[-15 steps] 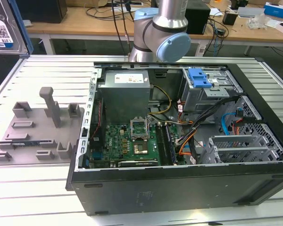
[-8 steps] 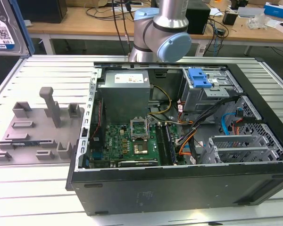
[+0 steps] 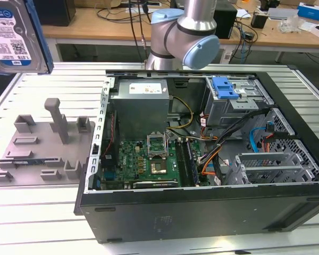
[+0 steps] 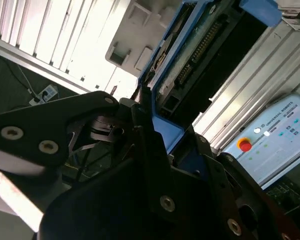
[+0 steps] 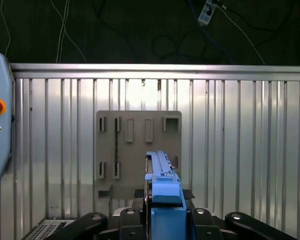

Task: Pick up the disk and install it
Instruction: 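Pick up the disk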

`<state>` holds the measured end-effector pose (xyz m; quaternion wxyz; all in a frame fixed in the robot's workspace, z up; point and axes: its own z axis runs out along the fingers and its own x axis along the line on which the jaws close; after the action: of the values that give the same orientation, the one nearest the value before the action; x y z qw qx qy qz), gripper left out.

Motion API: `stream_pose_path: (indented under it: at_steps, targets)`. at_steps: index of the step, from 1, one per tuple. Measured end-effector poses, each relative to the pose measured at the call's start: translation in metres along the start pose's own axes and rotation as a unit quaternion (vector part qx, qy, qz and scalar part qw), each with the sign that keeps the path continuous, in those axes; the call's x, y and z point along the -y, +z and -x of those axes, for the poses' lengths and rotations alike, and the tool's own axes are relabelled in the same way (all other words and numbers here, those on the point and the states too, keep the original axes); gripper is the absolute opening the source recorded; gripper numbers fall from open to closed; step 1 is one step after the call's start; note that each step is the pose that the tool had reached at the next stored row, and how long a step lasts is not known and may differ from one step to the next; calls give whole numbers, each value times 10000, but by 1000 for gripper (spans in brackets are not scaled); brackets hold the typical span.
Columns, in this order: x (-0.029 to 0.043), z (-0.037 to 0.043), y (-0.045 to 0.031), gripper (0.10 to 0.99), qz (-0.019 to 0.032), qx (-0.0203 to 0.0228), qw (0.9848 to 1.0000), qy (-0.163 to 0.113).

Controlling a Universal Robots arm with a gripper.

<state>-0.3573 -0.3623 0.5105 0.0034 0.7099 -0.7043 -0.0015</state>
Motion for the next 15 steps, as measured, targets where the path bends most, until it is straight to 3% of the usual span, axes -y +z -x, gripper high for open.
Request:
stream_pose_path:
  at_steps: [5,11,15]
  targets:
    - [198,-136,-1,369,0,0,10000,1]
    - [510,-329,-3,369,0,0,10000,1]
    - [671,-428,-4,369,0,0,10000,0]
